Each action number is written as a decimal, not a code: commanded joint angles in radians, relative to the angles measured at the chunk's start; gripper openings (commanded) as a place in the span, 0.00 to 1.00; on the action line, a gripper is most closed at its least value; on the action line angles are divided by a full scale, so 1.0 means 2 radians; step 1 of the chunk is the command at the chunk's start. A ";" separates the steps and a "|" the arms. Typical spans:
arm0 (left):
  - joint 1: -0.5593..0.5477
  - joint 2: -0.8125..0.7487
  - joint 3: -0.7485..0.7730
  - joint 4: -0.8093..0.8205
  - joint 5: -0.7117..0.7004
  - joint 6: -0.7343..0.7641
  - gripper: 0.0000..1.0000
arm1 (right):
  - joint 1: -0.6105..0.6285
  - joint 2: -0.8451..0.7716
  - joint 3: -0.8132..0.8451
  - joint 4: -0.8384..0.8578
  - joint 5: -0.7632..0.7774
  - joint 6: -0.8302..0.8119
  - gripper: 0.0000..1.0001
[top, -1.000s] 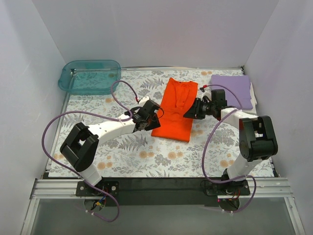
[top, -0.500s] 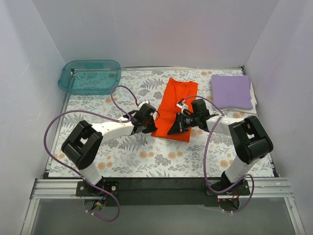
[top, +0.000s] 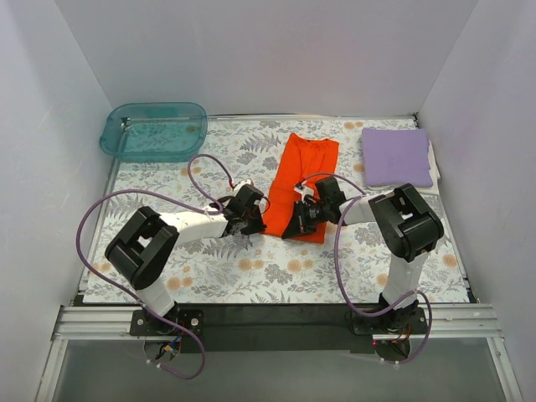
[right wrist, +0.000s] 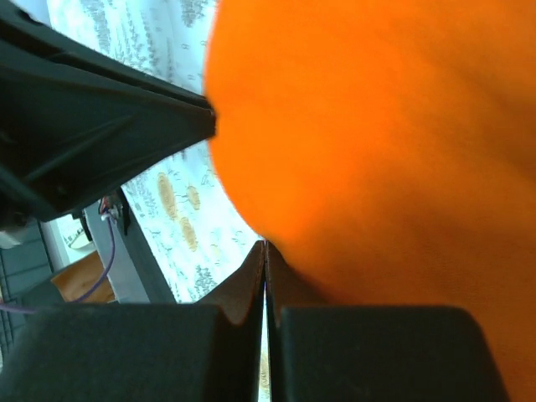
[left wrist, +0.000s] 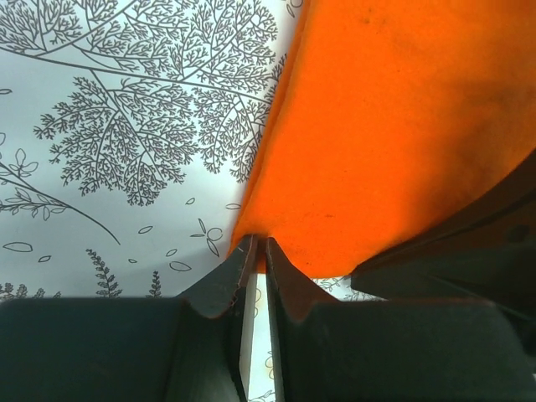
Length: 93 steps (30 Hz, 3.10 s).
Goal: Fold and stack the t-shirts
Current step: Fold the tshirt
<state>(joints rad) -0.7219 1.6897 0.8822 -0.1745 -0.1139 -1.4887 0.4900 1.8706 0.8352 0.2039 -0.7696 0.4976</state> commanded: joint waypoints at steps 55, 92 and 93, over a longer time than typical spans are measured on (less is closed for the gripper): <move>-0.105 -0.044 -0.097 -0.091 0.043 -0.161 0.13 | -0.178 -0.212 0.021 -0.255 0.218 -0.091 0.17; -0.105 -0.072 0.049 -0.269 -0.070 -0.105 0.73 | -0.031 -0.289 -0.014 -0.382 0.345 0.000 0.52; -0.105 -0.071 0.048 -0.269 -0.069 -0.103 0.73 | -0.020 -0.295 -0.026 -0.385 0.348 0.005 0.52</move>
<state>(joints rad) -0.9314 1.5490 0.9508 -0.6952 -0.2348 -1.7218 0.4171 1.3293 0.8242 -0.4873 -0.1471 0.4236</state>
